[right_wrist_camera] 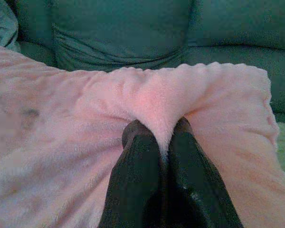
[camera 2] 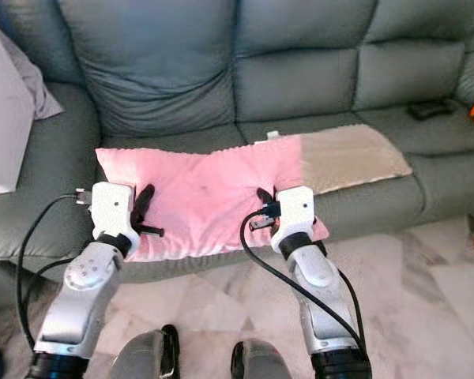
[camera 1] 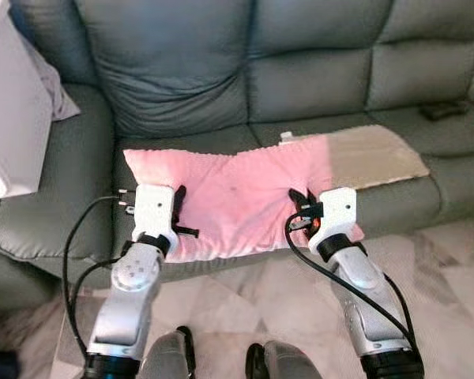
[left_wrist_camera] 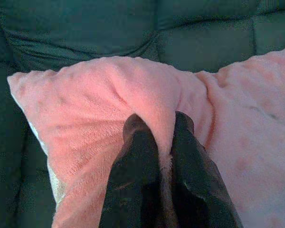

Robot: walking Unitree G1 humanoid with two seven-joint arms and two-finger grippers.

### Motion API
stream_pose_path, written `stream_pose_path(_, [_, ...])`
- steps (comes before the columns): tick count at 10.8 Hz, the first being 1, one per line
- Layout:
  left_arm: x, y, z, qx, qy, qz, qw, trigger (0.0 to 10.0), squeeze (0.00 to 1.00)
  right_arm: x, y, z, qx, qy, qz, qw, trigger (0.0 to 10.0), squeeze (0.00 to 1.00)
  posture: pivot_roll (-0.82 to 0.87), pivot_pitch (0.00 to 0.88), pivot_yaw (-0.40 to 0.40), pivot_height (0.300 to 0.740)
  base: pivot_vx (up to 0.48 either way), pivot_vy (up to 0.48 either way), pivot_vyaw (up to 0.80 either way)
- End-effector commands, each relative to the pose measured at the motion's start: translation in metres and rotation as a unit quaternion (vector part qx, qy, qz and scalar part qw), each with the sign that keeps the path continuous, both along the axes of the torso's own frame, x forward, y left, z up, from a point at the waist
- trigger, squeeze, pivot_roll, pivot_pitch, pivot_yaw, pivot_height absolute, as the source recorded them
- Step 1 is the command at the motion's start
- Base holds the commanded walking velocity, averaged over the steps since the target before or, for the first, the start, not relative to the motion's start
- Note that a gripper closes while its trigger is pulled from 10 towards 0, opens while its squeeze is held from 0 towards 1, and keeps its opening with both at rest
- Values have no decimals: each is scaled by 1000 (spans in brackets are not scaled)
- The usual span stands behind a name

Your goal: Move the pillow to the sofa

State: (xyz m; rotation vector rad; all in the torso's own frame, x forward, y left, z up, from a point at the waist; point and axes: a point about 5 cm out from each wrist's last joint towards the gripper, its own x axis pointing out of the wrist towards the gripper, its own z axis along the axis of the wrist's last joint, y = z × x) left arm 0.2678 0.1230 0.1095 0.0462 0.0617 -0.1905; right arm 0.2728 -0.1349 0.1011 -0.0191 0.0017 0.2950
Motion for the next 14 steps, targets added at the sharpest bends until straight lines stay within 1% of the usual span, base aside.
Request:
stream_pose_path(1, [2, -3, 6, 2, -17, -6, 1000, 10000, 0, 1, 4, 7, 6, -16, 12, 1000, 10000, 0, -43, 134, -77, 740, 341, 0, 0])
stream_pose_path(3, [2, -3, 6, 1, -17, -6, 1000, 10000, 0, 0, 7, 8, 7, -22, 25, 999, 10000, 0, -46, 133, -76, 740, 345, 0, 0])
stream_pose_path(5, [3, -6, 7, 0, -19, -12, 1000, 10000, 0, -2, 8, 9, 13, -24, 37, 999, 10000, 0, -48, 133, -77, 740, 345, 0, 584])
stream_pose_path(6, [3, -5, 6, -2, -15, -7, 1000, 10000, 0, -4, 13, 10, 13, -27, 56, 998, 10000, 0, -49, 133, -78, 740, 304, 0, 631])
stream_pose_path(8, [4, -5, 7, -4, -23, -1, 1000, 10000, 0, -5, 15, 10, 12, -28, 61, 998, 10000, 0, -50, 133, -79, 740, 0, 0, 647])
stream_pose_path(9, [5, -1, 6, 8, -25, 17, 1000, 10000, 0, -5, 14, 10, 14, -27, 61, 998, 10000, 0, -51, 133, -79, 740, 0, 0, 0])
stream_pose_path(11, [6, 0, 7, 25, -35, 29, 999, 10000, 0, -5, 13, 10, 19, -27, 59, 998, 10000, 0, -51, 134, -80, 740, 0, 0, 0])
stream_pose_path(13, [6, 2, 6, 36, -36, 37, 998, 10000, 0, -5, 12, 11, 22, -27, 50, 998, 10000, 0, -48, 137, -78, 740, 0, 0, 0])
stream_pose_path(14, [6, 5, 3, 31, -31, 43, 998, 10000, 0, -4, 11, 11, 25, -28, 44, 998, 10000, 0, -46, 137, -76, 740, 0, 0, 0])
